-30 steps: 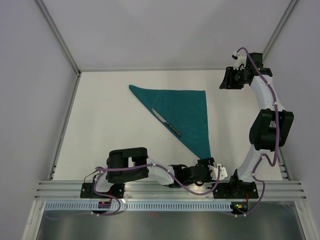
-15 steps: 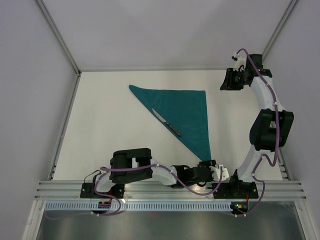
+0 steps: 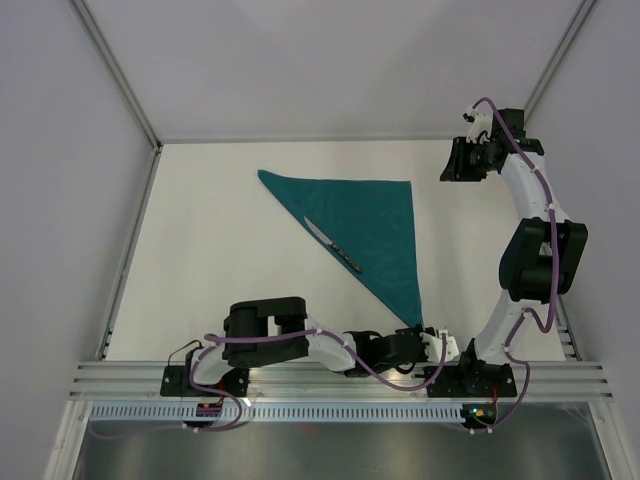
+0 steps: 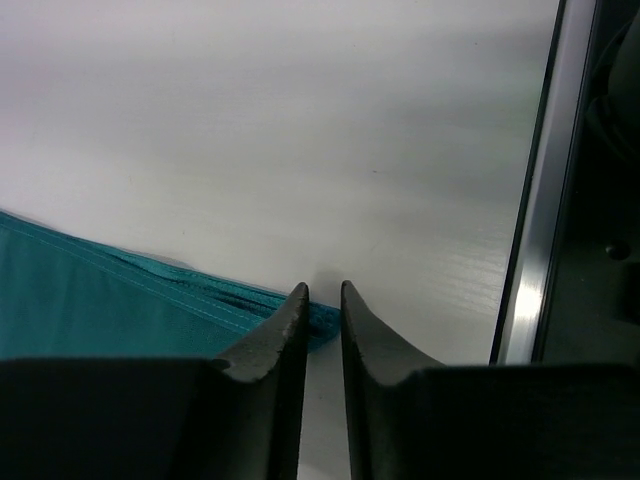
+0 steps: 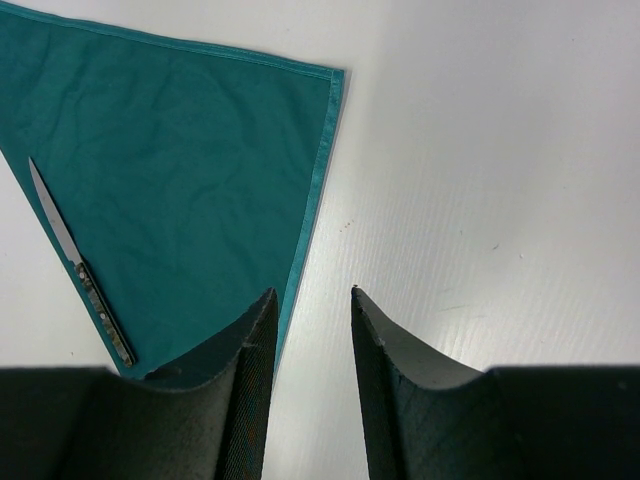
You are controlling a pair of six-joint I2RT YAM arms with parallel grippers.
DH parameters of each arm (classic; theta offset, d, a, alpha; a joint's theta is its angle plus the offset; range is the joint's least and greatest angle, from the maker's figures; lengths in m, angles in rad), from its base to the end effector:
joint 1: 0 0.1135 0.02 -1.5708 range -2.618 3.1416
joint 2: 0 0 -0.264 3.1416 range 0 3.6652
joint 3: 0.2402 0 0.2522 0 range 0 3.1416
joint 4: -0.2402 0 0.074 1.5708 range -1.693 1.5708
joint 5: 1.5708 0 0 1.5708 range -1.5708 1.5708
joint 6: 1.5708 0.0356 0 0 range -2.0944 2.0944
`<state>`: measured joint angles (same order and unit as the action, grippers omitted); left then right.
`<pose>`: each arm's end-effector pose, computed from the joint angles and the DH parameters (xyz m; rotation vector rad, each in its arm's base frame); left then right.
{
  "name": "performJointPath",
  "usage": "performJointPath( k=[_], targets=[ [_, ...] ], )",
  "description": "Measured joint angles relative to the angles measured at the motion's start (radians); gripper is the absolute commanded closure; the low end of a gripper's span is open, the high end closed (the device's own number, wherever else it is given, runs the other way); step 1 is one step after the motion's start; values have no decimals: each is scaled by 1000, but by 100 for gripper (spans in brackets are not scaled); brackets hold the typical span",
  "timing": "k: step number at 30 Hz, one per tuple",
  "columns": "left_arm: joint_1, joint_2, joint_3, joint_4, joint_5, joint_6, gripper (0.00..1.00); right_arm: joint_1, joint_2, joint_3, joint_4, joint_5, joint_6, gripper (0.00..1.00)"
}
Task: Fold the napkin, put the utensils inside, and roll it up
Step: Fold the napkin
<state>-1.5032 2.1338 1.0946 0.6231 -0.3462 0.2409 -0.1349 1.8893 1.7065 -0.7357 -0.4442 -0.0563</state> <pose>0.0414 -0.4333 0.1126 1.3706 1.4460 -0.4814 0.4171 -0.0412 0.2943 -0.0894 2.4209 0.4650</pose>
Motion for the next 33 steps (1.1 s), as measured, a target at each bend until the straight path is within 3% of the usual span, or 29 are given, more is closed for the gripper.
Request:
performJointPath(
  k=[2,3,4,20,32,33],
  targets=[
    [0,1,4,-3,-3,-1,87,0,0,0,0,0,0,59],
    [0,1,6,-5,-5,-1,97,0,0,0,0,0,0,59],
    [0,1,8,-6,-7,-3,98,0,0,0,0,0,0,59],
    [61,-37,13,-45,-4,-72,98,0,0,0,0,0,0,59],
    [187,-154,11,-75,103,-216,98,0,0,0,0,1,-10,59],
    [194,-164,11,-84,124,-219,93,0,0,0,0,1,-12,59]
  ],
)
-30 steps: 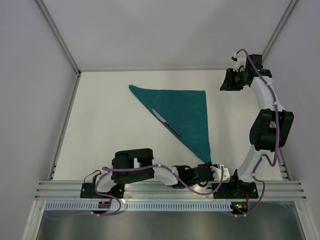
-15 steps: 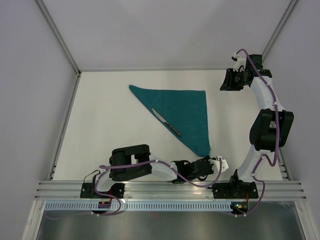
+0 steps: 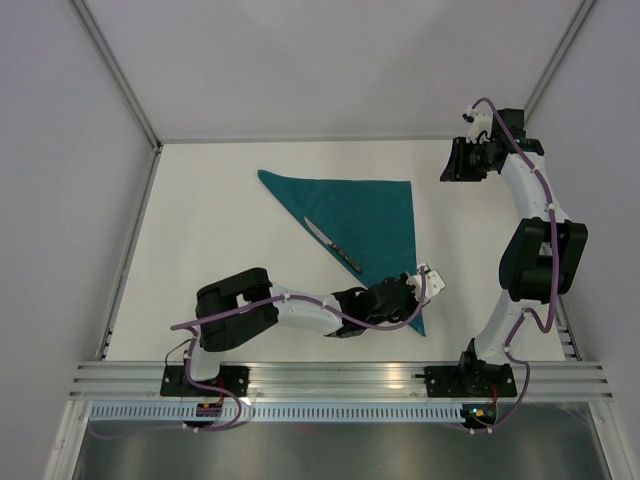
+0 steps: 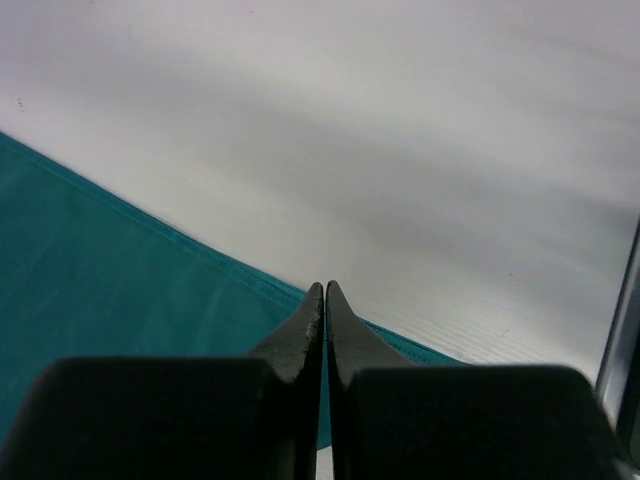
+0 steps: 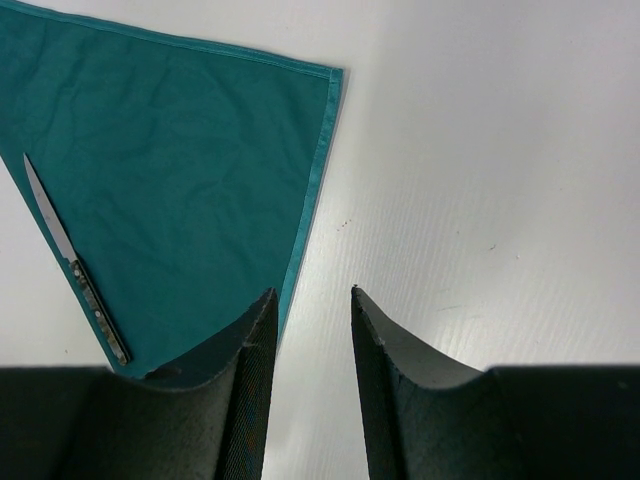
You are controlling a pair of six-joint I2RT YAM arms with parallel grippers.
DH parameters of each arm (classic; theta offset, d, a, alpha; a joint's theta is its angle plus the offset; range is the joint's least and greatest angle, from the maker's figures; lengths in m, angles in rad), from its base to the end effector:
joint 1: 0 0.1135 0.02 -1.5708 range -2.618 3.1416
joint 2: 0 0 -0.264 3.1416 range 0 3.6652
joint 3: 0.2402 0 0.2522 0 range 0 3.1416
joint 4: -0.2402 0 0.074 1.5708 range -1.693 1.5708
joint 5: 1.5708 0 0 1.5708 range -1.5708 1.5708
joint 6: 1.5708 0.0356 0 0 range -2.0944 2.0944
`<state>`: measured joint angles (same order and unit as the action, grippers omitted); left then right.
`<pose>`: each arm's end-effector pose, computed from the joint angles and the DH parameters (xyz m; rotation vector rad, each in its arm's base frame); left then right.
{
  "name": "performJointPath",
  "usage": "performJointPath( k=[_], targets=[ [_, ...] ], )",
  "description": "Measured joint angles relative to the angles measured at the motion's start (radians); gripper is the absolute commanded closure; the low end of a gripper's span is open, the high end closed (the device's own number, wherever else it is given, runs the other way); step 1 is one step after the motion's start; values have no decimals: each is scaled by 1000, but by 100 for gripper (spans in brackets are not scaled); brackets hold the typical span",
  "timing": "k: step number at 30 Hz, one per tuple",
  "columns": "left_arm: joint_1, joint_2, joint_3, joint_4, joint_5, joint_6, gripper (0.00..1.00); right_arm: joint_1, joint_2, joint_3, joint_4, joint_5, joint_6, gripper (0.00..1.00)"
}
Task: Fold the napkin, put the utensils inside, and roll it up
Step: Fold the napkin
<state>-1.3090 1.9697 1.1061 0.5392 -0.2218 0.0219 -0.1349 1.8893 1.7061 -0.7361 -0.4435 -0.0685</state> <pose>0.1189 -0.4137 0.1749 1.0738 1.6191 -0.6627 0.4171 -0.0412 0.2942 -0.1036 2.4200 0.4589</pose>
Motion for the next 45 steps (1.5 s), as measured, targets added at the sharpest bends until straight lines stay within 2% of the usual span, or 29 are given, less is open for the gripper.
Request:
performJointPath(
  k=[2,6,14,19,30,45],
  targets=[
    [5,-7,0,-12,28,-1,81,0,0,-1,0,0,-5,59],
    [-21,-9,-23,-15,71,6,64,0,-3,-8,-1,1,-9,59],
    [-140,-9,-72,-28,35,80,59,0,-13,-11,-1,7,-11,59],
    [-176,4,-72,-18,-12,139,55,0,-14,-20,3,10,-11,58],
    [-186,82,-66,3,-114,209,52,0,-29,-46,18,16,-15,59],
    [-186,116,-31,16,-146,238,53,-2,-29,-66,26,19,-18,59]
  ],
)
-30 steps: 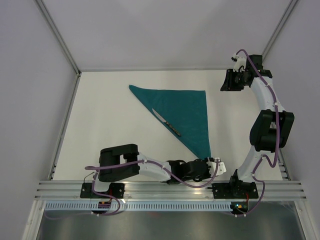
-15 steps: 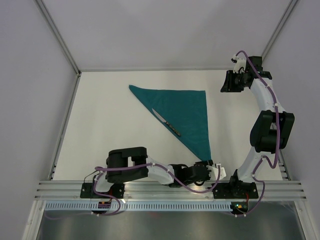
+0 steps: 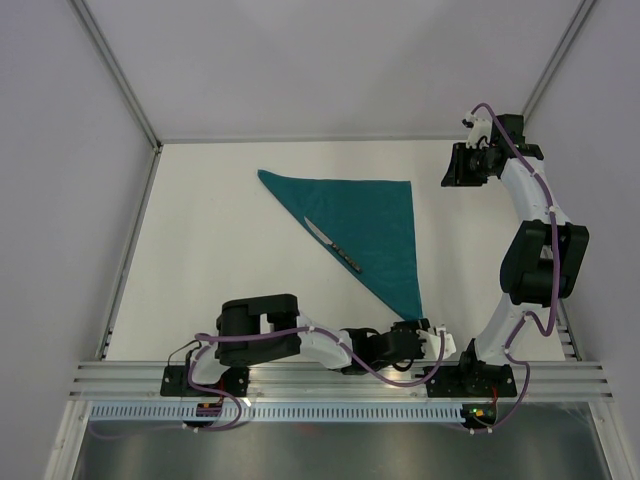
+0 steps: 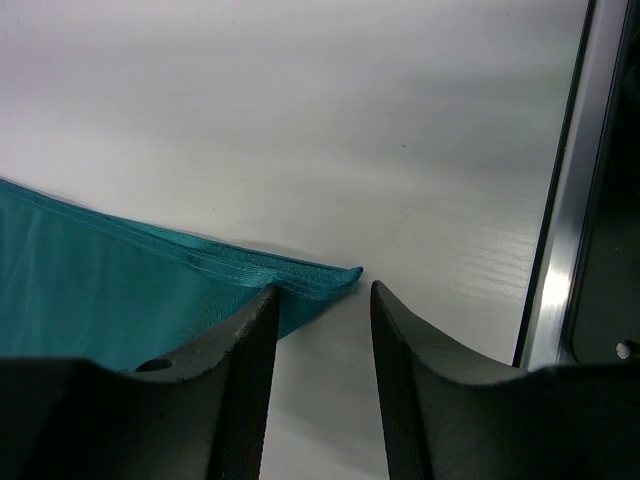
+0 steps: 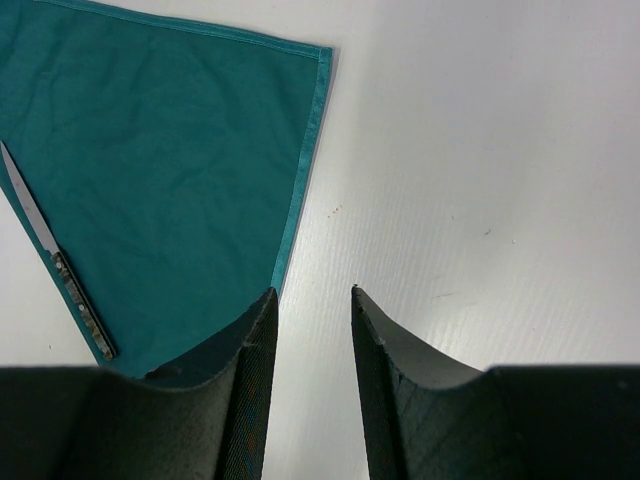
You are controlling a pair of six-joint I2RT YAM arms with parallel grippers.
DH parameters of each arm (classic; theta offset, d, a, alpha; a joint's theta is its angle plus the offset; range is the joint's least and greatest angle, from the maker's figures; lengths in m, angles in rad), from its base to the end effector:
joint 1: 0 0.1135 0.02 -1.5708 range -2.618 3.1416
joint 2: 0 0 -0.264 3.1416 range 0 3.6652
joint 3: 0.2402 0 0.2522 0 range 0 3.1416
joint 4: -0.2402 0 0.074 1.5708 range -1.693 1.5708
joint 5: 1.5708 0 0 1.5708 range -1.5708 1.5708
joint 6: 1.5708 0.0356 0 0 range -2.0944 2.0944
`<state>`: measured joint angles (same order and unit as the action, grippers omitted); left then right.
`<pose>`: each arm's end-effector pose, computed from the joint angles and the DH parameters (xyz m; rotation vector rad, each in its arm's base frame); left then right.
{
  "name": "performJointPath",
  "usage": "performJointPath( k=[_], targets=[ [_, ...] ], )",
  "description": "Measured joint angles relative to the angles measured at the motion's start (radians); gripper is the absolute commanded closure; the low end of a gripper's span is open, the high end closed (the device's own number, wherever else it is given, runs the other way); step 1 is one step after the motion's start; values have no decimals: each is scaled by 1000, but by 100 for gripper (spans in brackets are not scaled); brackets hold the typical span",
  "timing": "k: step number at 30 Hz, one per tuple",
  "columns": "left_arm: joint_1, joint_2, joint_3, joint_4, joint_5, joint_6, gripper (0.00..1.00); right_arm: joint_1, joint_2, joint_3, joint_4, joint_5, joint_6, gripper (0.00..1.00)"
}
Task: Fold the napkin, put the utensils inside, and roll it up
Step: Fold the napkin
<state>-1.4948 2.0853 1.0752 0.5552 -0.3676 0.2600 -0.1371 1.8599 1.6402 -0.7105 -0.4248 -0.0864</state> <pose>0.0452 -0.4251 0.1207 1.3931 1.4602 -0.4204 0.4092 -0.0416 0.2864 -0.1121 2.4325 0.4307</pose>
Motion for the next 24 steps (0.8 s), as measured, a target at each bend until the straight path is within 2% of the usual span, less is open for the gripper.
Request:
performJointPath(
  k=[4,8,14,16,24],
  targets=[
    [0,3,11,0,-1,4,61,0,0,-1,1,0,0,58],
    [0,19,21,-1,-6,7,77,0,0,-4,0,0,-1,59],
    [0,32,27,-1,-21,13,95,0,0,-14,0,0,-8,59],
    [0,32,29,0,-23,15,98,0,0,-15,0,0,-9,59],
    [13,28,32,-4,-14,13,98,-1,0,-15,0,0,-15,59]
  ],
)
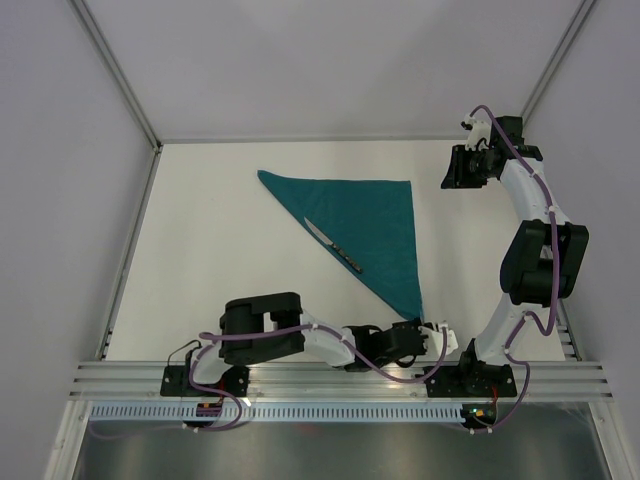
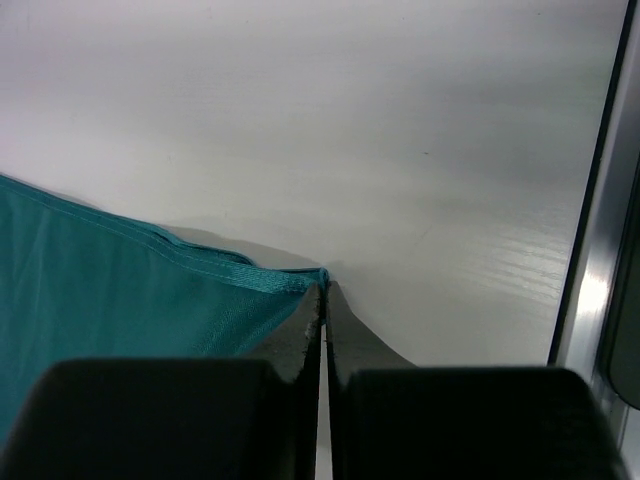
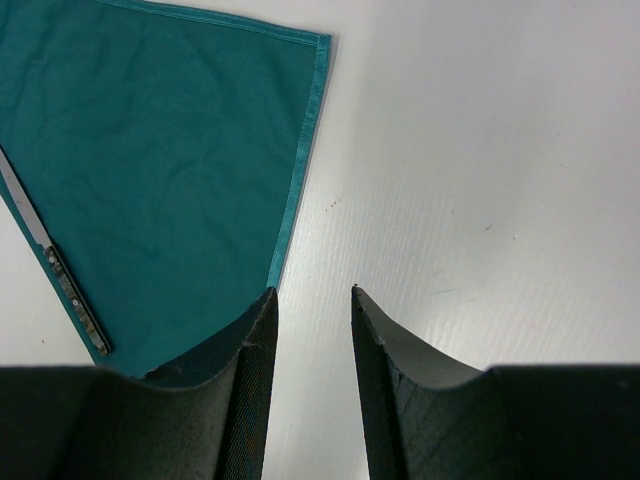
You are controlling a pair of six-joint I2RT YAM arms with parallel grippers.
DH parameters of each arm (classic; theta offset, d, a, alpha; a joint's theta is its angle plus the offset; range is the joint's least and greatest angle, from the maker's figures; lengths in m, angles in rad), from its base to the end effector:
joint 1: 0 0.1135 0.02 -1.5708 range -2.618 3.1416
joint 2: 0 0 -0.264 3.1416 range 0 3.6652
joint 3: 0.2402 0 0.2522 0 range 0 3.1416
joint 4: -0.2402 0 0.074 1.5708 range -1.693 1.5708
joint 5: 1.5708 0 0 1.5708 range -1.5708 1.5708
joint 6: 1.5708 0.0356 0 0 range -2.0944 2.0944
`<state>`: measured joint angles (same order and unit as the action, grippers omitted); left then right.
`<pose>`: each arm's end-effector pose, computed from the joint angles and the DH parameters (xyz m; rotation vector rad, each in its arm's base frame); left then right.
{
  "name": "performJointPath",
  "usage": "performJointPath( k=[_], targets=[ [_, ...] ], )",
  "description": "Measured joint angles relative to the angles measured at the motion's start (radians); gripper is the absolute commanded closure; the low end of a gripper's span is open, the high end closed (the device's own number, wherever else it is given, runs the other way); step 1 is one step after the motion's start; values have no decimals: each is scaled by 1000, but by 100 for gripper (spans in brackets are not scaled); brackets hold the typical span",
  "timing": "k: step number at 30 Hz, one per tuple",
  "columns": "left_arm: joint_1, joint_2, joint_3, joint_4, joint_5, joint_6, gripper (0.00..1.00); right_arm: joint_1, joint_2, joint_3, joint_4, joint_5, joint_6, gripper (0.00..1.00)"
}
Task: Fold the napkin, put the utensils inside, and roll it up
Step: Fold the napkin
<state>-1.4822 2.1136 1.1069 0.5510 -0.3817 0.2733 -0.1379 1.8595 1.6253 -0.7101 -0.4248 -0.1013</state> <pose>0.0516 -0.4313 0.1175 1.3836 1.4620 -0.3905 0.4079 -0.0418 0.2819 -0.1258 2.4434 0.4282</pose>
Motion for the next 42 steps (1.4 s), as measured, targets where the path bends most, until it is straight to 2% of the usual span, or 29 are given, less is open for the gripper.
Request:
performJointPath(
  k=[11,20,31,42],
  targets=[
    [126,-111,-2,-24,103,-117,98,0,0,0,0,0,0,59],
    [272,-188,-96,2,179,-317,98,0,0,0,0,0,0,59],
    [451,-272,-216,4,171,-531,98,0,0,0,-4,0,0,59],
    [591,-314,-224,-28,136,-611,98,0,0,0,-8,0,-8,59]
  ],
)
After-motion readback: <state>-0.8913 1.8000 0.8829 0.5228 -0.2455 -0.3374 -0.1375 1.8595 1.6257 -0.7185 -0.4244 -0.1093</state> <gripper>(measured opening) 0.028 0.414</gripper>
